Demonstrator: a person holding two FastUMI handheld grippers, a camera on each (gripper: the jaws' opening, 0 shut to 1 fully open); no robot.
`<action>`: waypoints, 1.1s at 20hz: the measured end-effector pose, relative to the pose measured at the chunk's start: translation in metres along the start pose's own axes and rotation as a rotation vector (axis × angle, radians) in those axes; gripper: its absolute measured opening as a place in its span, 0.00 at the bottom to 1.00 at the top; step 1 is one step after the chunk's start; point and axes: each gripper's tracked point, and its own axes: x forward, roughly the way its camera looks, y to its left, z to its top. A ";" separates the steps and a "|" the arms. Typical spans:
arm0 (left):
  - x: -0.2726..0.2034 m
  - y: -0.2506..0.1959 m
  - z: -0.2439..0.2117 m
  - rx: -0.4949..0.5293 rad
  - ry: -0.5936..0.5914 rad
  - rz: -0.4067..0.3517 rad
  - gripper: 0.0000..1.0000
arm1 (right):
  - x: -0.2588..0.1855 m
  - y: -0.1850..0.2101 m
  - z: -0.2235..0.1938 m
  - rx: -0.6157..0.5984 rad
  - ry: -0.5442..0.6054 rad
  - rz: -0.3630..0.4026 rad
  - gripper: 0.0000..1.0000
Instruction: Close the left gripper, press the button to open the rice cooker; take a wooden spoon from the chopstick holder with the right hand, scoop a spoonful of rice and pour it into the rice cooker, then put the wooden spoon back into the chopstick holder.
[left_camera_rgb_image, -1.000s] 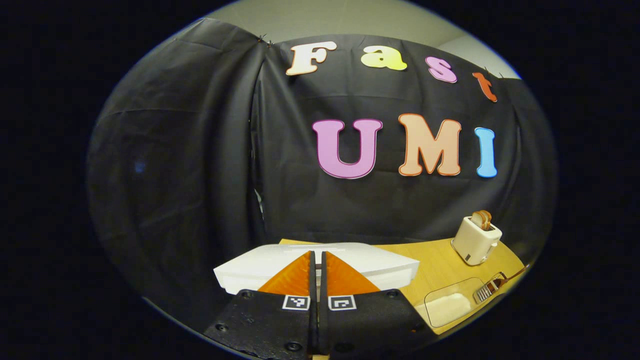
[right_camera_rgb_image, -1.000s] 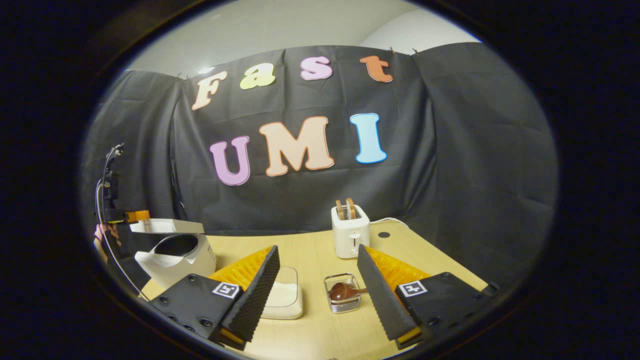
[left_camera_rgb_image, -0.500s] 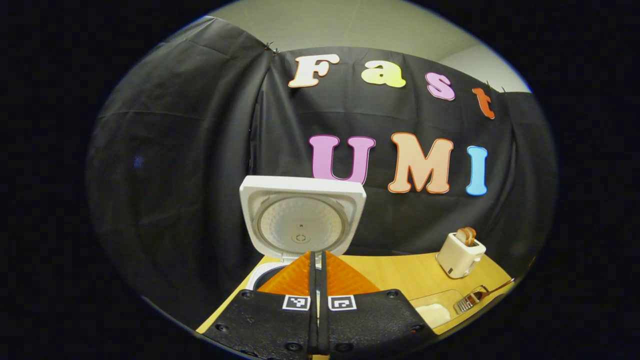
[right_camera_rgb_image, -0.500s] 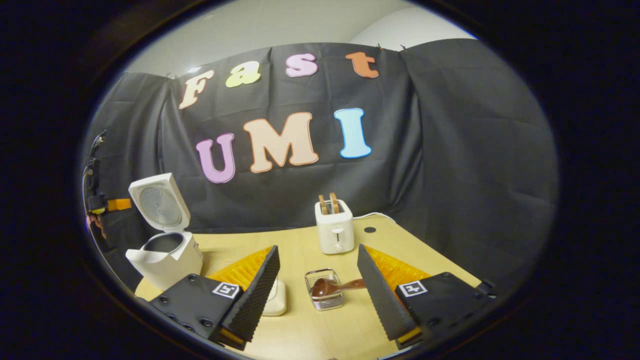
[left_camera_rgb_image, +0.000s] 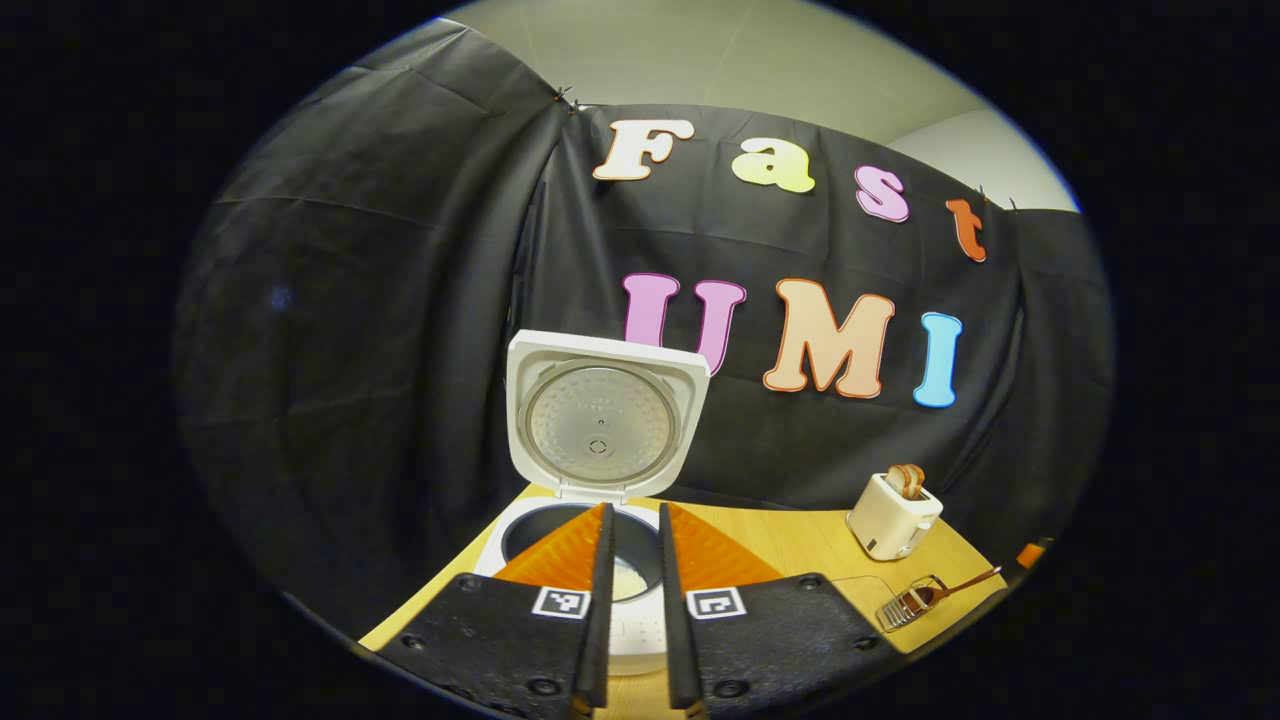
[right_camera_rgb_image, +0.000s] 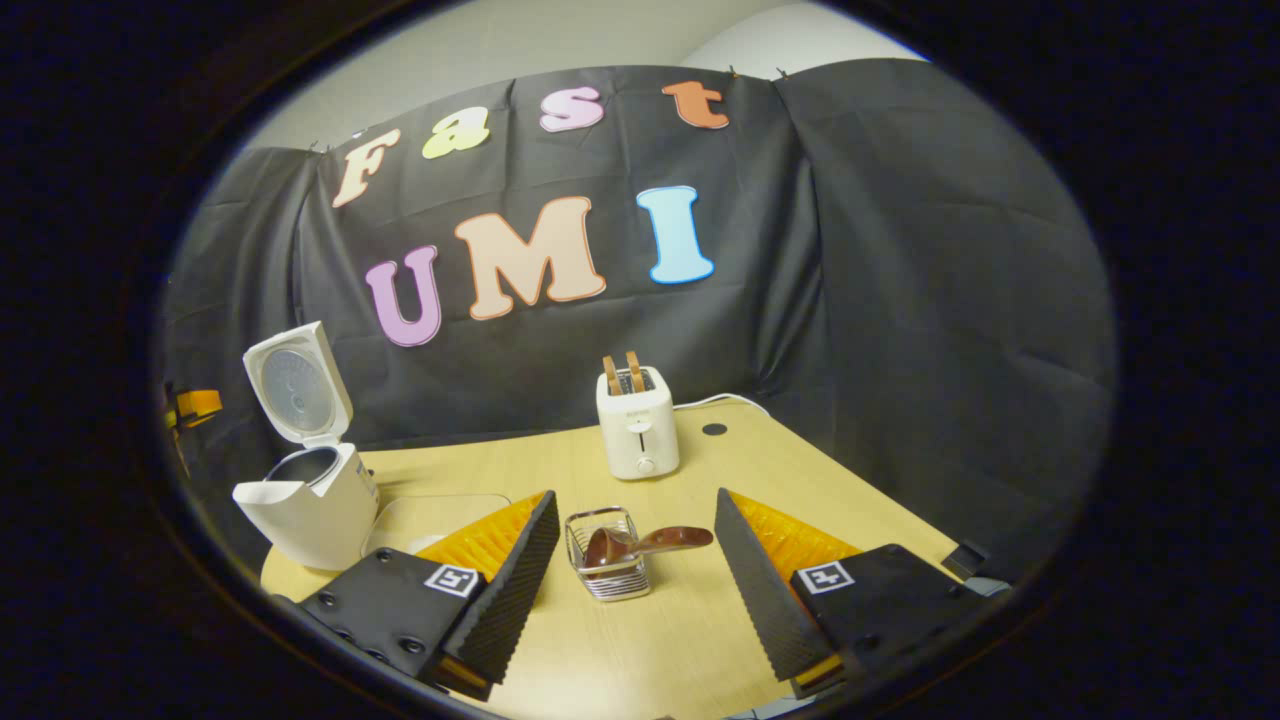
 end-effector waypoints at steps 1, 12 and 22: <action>-0.005 0.000 -0.001 -0.004 0.003 0.005 0.26 | 0.003 -0.002 -0.003 -0.002 0.006 0.003 0.99; -0.054 -0.003 -0.022 0.011 0.033 0.098 0.81 | 0.055 -0.020 -0.074 0.019 0.134 0.070 0.99; -0.083 0.007 -0.036 0.037 0.066 0.197 0.83 | 0.114 0.003 -0.089 0.183 0.105 0.175 0.84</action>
